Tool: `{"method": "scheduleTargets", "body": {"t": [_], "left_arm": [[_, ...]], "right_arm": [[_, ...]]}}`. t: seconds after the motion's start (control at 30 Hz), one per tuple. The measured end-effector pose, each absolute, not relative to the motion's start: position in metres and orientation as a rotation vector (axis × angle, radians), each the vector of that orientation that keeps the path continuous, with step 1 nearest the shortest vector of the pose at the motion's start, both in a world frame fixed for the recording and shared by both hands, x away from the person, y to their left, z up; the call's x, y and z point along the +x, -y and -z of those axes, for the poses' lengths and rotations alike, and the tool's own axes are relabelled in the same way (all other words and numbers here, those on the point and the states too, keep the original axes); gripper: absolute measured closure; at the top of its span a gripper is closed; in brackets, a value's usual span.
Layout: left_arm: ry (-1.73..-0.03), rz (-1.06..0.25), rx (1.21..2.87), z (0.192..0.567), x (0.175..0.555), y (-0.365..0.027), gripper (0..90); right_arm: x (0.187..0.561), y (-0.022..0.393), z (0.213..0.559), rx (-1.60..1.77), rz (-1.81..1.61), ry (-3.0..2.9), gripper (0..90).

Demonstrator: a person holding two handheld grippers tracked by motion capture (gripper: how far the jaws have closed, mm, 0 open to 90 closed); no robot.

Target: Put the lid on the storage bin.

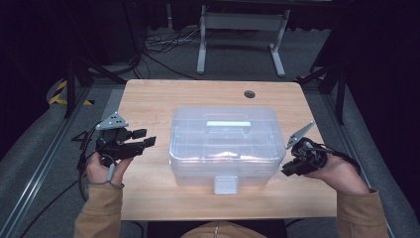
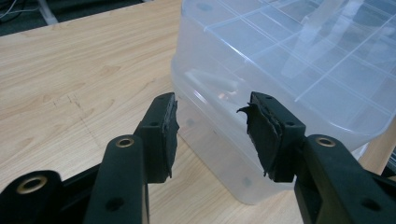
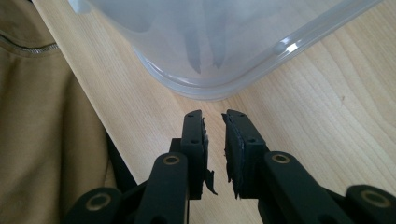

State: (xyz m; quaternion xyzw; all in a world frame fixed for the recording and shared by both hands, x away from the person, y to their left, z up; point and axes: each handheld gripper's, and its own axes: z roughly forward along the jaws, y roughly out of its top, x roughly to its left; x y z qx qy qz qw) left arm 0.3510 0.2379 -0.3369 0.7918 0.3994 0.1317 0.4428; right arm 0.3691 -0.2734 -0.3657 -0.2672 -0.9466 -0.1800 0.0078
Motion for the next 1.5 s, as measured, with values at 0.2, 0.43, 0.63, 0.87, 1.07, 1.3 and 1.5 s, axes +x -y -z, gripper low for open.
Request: {"method": "scheduleTargets", "body": {"t": [0.2,0.43,0.63,0.87,1.07,1.3,1.5], "left_arm": [[-0.994,-0.327,1.968,0.337,0.352,-0.237,51.9],[-0.996,-0.332,1.962,0.338,0.352,-0.238,51.4],[-1.003,-0.334,1.959,0.338,0.352,-0.24,51.2],[-1.021,-0.336,1.944,0.339,0.351,-0.244,50.2],[-1.034,-0.341,1.937,0.339,0.351,-0.245,49.7],[-1.057,-0.352,1.917,0.341,0.352,-0.248,48.1],[-1.082,-0.354,1.898,0.343,0.353,-0.254,47.9]], "right_arm": [[0.369,0.285,0.356,-0.881,0.675,2.946,66.6],[0.368,0.298,0.343,-0.938,0.847,2.919,58.1],[0.369,0.308,0.333,-1.003,1.015,2.902,53.5],[0.372,0.315,0.325,-1.107,1.222,2.905,49.3],[0.373,0.322,0.323,-1.192,1.347,2.93,44.0],[0.376,0.333,0.325,-1.319,1.475,2.901,43.9],[0.382,0.345,0.332,-1.439,1.512,2.878,42.4]]}}
